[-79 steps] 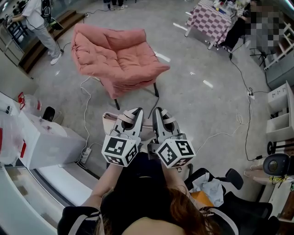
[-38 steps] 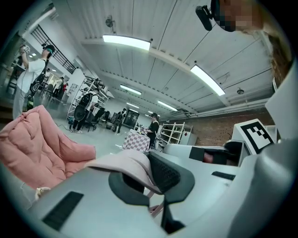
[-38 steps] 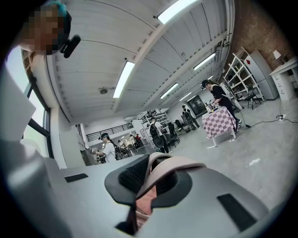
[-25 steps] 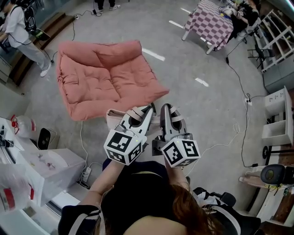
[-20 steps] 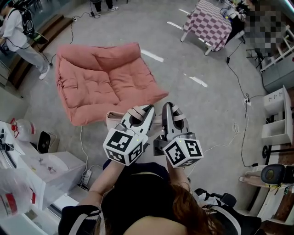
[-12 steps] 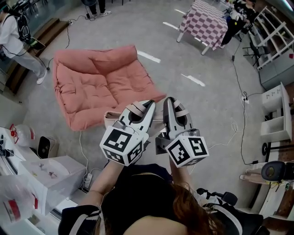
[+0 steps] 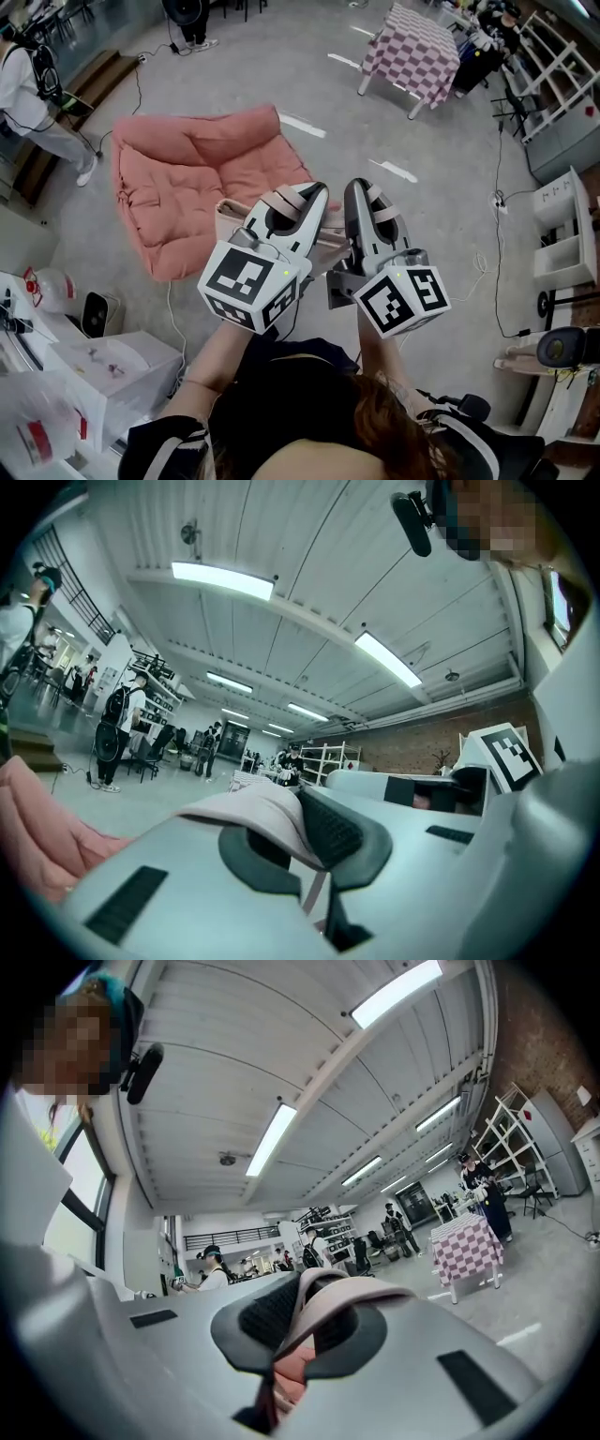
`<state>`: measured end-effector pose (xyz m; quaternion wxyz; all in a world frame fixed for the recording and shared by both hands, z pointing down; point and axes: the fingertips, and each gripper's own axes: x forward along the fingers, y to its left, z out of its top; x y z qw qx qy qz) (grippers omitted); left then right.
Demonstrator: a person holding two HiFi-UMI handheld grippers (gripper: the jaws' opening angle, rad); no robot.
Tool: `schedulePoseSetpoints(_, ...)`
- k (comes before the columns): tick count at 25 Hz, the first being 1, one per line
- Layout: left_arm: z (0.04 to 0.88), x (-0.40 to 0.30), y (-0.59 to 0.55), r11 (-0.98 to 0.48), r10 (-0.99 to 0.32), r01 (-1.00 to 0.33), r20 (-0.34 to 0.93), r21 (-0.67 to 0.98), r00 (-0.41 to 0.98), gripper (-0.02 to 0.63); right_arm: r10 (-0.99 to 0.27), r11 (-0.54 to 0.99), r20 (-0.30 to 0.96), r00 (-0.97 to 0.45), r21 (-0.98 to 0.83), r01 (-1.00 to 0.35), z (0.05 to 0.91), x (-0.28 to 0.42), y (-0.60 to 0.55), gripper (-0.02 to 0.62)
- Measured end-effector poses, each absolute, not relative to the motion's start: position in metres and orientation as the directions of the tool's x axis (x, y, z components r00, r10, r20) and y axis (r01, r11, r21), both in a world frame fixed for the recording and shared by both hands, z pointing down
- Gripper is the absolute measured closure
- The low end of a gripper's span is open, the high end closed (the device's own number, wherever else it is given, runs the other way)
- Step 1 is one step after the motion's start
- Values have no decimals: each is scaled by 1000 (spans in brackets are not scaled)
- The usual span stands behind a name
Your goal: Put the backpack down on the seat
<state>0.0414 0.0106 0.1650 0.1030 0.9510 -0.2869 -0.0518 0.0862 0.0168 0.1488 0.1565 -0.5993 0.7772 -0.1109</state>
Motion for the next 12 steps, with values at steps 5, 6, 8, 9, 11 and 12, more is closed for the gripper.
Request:
schedulePoseSetpoints(5, 143, 29, -16, -810, -572, -552, -57, 197, 819, 588, -958, 286, -132, -255, -361, -888, 129, 72, -2, 554)
schedulePoseSetpoints(6, 141, 26, -22, -810, -573, -554, -61, 195, 817, 588, -957, 288, -130, -258, -360, -887, 127, 68, -7, 554)
schedulePoseSetpoints(8, 138, 20, -33, -808, -576, -556, -64, 194, 815, 588, -957, 289, -120, -263, -355, -889, 125, 62, -19, 554)
schedulePoseSetpoints(9, 138, 17, -39, -808, -577, -557, -65, 194, 814, 588, -957, 288, -113, -265, -352, -890, 125, 60, -25, 554)
schedulePoseSetpoints(11, 138, 12, -49, -808, -577, -556, -66, 197, 814, 588, -957, 291, -104, -272, -346, -892, 126, 54, -37, 554)
schedulePoseSetpoints(12, 138, 9, -54, -808, -576, -555, -68, 197, 815, 588, -955, 295, -103, -277, -343, -892, 126, 51, -42, 554)
